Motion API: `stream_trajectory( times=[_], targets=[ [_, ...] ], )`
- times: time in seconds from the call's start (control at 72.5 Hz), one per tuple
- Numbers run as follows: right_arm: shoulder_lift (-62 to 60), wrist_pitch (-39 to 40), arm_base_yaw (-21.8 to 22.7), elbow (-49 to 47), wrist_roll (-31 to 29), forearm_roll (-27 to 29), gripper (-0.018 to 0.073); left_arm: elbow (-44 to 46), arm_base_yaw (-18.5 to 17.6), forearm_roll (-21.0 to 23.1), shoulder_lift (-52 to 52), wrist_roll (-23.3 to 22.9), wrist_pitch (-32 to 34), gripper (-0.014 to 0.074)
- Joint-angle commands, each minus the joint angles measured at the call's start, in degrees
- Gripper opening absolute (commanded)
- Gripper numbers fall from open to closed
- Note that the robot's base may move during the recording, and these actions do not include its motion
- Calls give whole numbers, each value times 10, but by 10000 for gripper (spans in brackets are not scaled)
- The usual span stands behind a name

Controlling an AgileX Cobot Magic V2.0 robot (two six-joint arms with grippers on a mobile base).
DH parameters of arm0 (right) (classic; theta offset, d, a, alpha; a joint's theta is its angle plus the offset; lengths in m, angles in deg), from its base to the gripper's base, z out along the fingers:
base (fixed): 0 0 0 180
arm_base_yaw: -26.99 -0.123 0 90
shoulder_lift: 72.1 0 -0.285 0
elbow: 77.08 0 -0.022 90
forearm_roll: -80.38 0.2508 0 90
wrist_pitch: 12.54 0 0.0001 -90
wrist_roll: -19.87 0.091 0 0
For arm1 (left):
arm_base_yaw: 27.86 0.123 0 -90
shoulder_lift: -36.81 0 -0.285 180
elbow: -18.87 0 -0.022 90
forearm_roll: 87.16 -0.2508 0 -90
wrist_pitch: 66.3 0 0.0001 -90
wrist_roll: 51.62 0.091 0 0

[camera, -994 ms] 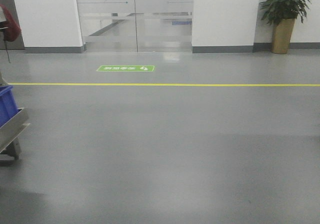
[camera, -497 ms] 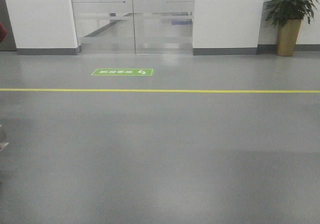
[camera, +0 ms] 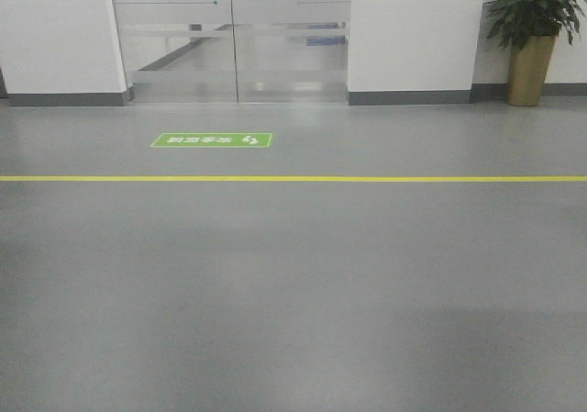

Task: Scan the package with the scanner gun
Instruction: 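Drive the base forward and turn toward the red-framed felt table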

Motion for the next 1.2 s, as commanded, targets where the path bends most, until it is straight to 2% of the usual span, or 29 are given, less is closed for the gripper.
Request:
stream_trajectory(
  times=[0.0, 1.187],
  targets=[
    [-2, 11, 1, 0, -3, 2, -168, 1, -3, 3, -2, -1, 9, -94],
    [-2, 11, 1, 0, -3, 2, -168, 1, -3, 3, -2, -1, 9, -94]
  ],
)
